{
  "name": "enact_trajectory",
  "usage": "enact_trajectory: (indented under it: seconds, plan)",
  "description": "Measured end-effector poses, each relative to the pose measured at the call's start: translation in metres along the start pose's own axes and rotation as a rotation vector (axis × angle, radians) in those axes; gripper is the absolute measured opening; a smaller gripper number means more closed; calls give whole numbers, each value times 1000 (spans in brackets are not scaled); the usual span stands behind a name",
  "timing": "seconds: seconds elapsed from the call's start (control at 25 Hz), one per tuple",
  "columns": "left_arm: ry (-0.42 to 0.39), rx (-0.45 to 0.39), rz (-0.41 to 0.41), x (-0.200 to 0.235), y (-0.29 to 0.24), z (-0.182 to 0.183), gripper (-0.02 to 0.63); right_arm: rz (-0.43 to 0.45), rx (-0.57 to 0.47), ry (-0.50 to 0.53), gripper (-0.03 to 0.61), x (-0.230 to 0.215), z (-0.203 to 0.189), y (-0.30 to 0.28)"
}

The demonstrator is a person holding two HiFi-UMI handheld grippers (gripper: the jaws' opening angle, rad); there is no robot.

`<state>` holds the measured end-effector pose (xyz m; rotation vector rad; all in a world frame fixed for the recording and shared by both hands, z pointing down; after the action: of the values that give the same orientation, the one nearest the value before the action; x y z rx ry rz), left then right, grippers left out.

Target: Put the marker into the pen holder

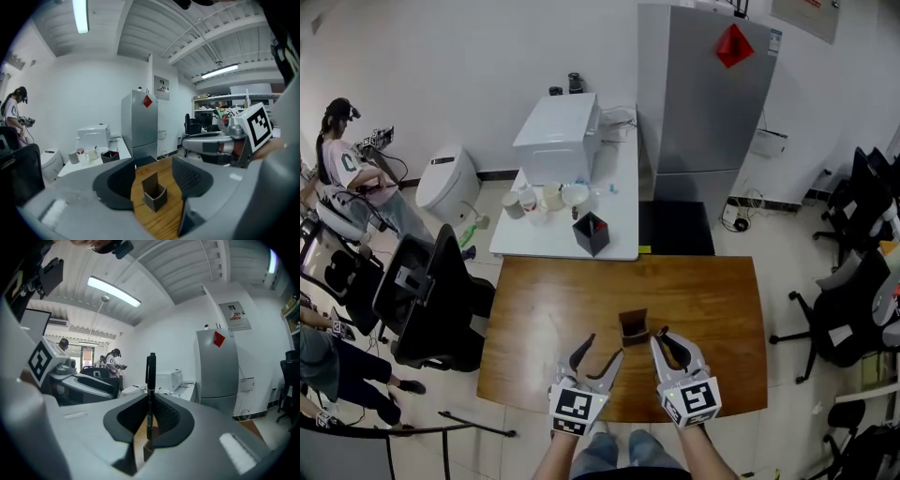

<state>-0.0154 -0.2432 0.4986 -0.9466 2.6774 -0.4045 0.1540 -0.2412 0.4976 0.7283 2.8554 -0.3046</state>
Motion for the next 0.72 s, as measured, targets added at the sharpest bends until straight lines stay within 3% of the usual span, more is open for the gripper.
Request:
enact_trajectory:
  seconds: [0.72]
  plan:
    - [52, 71, -90, 21, -75, -94, 245, 2, 79, 23, 40, -36, -102, -95]
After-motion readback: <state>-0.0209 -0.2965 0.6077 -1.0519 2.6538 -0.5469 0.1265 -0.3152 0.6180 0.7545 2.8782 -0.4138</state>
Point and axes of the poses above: the fingertips, and each gripper's own axes: y backward along the fingers, x to its left, z out of its top, the point moved 7 cm from there along y, backward along the fingers, and after that the axes turned 9 degrees about -y, right-handed, at the moved point
